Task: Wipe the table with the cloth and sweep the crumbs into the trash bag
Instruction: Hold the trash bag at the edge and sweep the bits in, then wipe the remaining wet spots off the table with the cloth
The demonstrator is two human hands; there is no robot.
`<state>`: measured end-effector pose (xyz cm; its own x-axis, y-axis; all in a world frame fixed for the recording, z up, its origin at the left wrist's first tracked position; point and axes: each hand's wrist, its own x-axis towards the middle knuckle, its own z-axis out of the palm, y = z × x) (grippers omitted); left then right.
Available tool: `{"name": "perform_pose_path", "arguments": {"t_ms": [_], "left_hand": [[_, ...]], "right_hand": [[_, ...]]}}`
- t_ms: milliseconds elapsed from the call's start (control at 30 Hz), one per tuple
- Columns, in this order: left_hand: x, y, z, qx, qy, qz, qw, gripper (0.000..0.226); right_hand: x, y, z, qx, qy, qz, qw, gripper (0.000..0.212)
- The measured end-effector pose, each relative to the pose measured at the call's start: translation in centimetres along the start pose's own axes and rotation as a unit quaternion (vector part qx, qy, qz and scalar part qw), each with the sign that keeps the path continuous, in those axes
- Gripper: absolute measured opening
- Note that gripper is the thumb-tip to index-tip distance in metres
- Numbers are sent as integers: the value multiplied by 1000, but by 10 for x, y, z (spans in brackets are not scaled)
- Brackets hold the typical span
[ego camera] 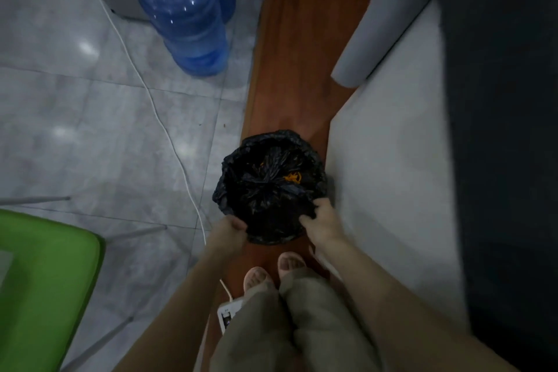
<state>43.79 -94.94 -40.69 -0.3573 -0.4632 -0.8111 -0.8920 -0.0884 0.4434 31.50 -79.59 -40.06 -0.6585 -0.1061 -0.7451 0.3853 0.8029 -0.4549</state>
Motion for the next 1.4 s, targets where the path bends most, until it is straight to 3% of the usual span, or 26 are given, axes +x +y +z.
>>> {"name": "perform_pose_path", "arguments": {"t_ms": [100, 233, 400, 500, 600, 700, 833, 967, 1100, 1233, 1333, 1400], "left_hand": [[-84, 57, -28, 49, -7, 90, 995, 5], [-184, 106, -50, 6, -26, 121, 992, 12], [-263, 135, -36, -31, -52, 168, 984, 5], [-295, 141, -6, -46, -59, 193, 978, 16], [-322, 156, 30, -14, -55, 242, 969, 14], [-338, 188, 60, 0, -74, 275, 958, 11], [-339, 236, 87, 106, -32, 301, 947, 33], [-342, 252, 114, 138, 21, 313, 939, 54], [-342, 233, 144, 140, 100, 334, 927, 64], [-334, 222, 153, 179, 180, 342, 905, 61], [-334, 221, 154, 186, 188, 347, 900, 60], [-334, 221, 154, 190, 199, 343, 898, 60]], "right_hand": [[-68, -37, -43, -13, -11, -80, 997, 44], [-167, -67, -114, -50, -27, -181, 982, 31], [-261, -54, -193, -60, -11, -284, 957, 22], [-298, -29, -229, -52, 27, -343, 938, 21], [-316, -4, -271, -19, 124, -342, 931, 20], [-310, 21, -312, -63, 212, -343, 913, 20], [-282, 37, -362, -142, 273, -345, 887, 29], [-250, 34, -398, -169, 331, -309, 876, 48], [-211, 32, -417, -222, 241, -254, 910, 65], [-194, 44, -406, -244, 189, -302, 902, 54], [-204, 58, -394, -230, 167, -410, 867, 43], [-214, 72, -381, -281, 98, -509, 808, 37]]}}
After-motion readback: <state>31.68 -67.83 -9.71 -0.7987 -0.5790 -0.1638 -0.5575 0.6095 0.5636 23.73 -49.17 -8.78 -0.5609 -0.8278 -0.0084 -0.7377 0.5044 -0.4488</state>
